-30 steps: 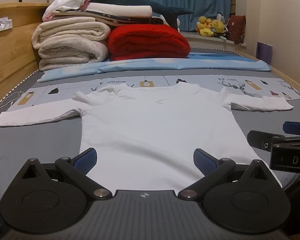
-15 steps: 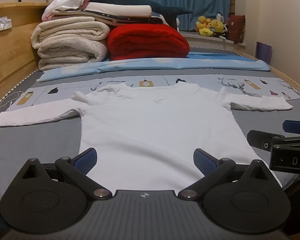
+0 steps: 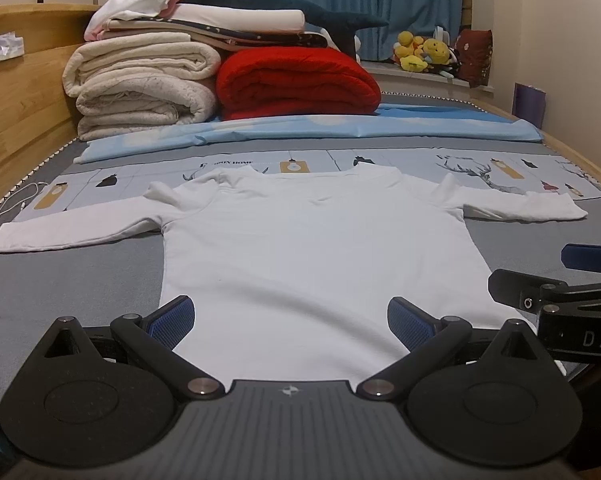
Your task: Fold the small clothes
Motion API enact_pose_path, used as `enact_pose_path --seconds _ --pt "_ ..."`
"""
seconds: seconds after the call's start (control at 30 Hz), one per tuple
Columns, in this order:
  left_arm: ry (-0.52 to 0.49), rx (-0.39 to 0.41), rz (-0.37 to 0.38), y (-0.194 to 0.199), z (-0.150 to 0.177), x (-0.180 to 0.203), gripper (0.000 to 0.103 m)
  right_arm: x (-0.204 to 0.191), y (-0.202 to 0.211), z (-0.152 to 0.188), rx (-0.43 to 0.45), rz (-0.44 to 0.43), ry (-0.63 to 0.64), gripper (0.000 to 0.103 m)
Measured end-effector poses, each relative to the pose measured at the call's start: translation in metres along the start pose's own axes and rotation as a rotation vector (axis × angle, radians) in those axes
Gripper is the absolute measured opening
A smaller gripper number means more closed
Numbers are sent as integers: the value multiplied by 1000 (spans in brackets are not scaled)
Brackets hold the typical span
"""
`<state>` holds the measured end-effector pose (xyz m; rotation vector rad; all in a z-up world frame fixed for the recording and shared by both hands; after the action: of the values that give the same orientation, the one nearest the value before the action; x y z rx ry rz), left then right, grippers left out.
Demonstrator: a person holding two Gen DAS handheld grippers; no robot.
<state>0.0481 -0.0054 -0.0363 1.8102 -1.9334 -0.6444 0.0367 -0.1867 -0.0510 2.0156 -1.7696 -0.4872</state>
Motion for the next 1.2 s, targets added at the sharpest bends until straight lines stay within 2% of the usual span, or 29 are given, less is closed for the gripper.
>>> enact_pose_path --seconds 0.4,0.53,0.63,0.67,0.73,0.8,0.87,0.97,1.07,1.1,1.2 --pt "-2 2 -2 0 1 0 103 0 0 1 0 1 1 84" --pt "14 6 6 -1 -2 -4 98 3 -2 -1 4 20 -10 70" --pt "62 15 -2 -3 -12 -24 85 17 -6 -5 2 47 -68 55" --pt "78 10 -7 -5 -16 -32 77 24 -7 -6 1 57 -89 49" --pt "112 -7 0 -11 -24 -52 64 39 -9 -8 1 82 -133 45" --pt "95 -18 21 -18 -34 -72 46 54 -13 -9 -6 110 -175 43" --pt "49 -25 25 -25 -41 -87 43 67 -20 -6 -41 132 -216 43" --pt "40 -109 60 -41 -36 -114 38 85 -43 9 -190 163 -272 44" --pt "109 -273 46 -61 -11 -134 37 101 -66 33 -359 207 -340 44" --pt "142 -343 52 -68 1 -137 37 105 -71 39 -397 216 -366 44" --pt "197 -472 46 -82 24 -140 37 118 -82 54 -474 270 -425 44"
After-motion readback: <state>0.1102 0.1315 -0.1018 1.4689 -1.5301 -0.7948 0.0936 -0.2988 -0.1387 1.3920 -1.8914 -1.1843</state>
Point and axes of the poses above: each gripper's, at about its wrist camera, not at the fingertips, and y roughly against the way its jaws point, x to its right, z to its underside, the point moved 3 cm from there along -y, roughly the way its jaws point, and after that the axes turned 3 degrees about z, right-handed, at the moved point
